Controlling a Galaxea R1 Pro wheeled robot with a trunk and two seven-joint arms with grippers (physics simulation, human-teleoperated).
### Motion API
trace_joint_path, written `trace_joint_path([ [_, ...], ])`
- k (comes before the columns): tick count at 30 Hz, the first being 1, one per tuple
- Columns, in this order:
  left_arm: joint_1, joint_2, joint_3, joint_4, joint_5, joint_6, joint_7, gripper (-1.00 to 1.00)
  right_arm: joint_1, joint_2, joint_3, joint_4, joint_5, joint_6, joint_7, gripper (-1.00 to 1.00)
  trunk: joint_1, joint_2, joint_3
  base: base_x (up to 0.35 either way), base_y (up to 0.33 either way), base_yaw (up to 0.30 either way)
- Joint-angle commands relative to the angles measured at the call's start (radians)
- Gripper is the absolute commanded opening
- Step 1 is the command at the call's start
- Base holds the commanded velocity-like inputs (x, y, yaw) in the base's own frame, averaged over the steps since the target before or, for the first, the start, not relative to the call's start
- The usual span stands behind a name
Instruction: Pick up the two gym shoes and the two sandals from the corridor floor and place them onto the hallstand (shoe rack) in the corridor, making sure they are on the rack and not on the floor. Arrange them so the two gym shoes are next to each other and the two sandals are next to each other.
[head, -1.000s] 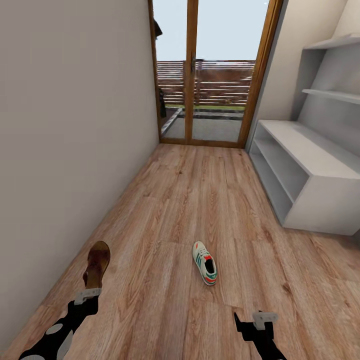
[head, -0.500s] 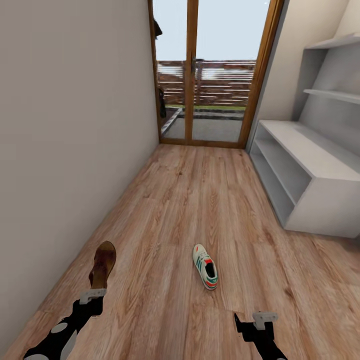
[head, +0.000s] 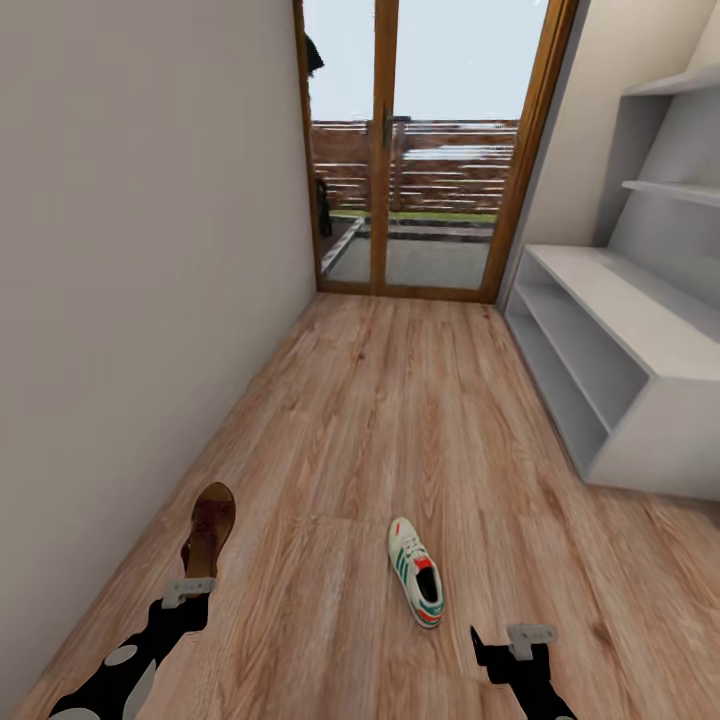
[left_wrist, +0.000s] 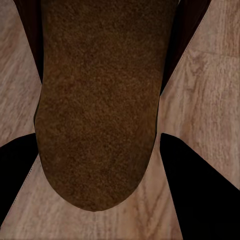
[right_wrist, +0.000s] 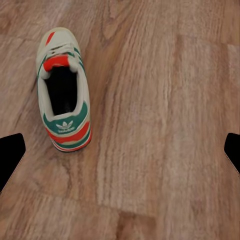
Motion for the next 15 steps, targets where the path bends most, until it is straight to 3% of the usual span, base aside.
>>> trace_joint_path([
  [1,-0.001,0.000,0.009,0.000,-0.009,-0.004,-0.006,-1.00,0.000,0.000,-0.003,0.001,0.004,-0.003,0.004,1.00,0.000,0.000,-0.001,0.229,0.000,0.000],
  [11,-0.001,-0.002,0.008,0.002,-0.009,-0.006,-0.011,-1.00,0.000,-0.001,-0.002,0.001,0.004,-0.002,0.002,1.00,0.000,0.000,-0.001,0.071,0.000,0.000],
  [15,-0.001,-0.002,0.008,0.003,-0.009,-0.006,-0.012,-1.00,0.000,0.000,-0.002,0.002,0.004,-0.002,0.002,1.00,0.000,0.000,-0.001,0.192,0.000,0.000],
])
